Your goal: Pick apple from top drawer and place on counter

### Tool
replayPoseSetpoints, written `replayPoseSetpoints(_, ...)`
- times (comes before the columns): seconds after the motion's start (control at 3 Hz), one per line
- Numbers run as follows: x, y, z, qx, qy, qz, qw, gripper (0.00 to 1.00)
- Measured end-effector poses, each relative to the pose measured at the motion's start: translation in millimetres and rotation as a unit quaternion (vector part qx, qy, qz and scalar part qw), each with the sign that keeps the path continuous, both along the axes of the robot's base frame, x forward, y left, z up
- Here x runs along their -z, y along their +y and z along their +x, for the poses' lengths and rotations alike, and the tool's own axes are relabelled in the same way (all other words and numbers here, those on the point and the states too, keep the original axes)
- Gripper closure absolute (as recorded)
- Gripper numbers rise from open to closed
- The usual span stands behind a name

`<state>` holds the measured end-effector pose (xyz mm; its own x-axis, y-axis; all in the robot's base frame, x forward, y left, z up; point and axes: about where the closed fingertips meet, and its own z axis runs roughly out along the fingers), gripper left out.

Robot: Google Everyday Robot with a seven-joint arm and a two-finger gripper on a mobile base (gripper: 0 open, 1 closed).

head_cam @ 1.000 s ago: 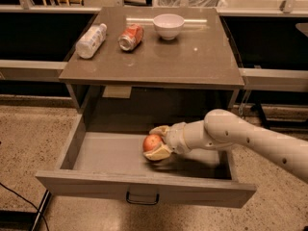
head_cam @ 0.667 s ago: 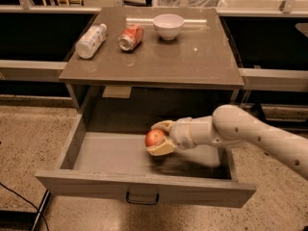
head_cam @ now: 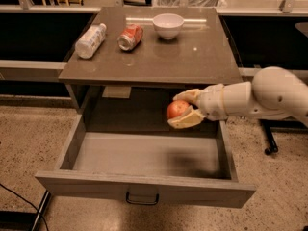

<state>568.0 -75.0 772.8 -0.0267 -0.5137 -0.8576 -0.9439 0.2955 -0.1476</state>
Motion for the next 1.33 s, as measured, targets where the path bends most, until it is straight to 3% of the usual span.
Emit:
replayPoseSetpoints(0.33,-35,-24,31,0.009,0.013,0.008,0.9998,1.0)
replayPoseSetpoints(0.67,-64,-35,83,0.037,0.028,0.053,0.9975,1.0)
replayPoseSetpoints(1.0,-111,-50,136,0.077,0.017,0.107,0.9911,1.0)
replayPoseSetpoints(1.33,-127,-56,160,0.108,0.021,0.12,0.9867,1.0)
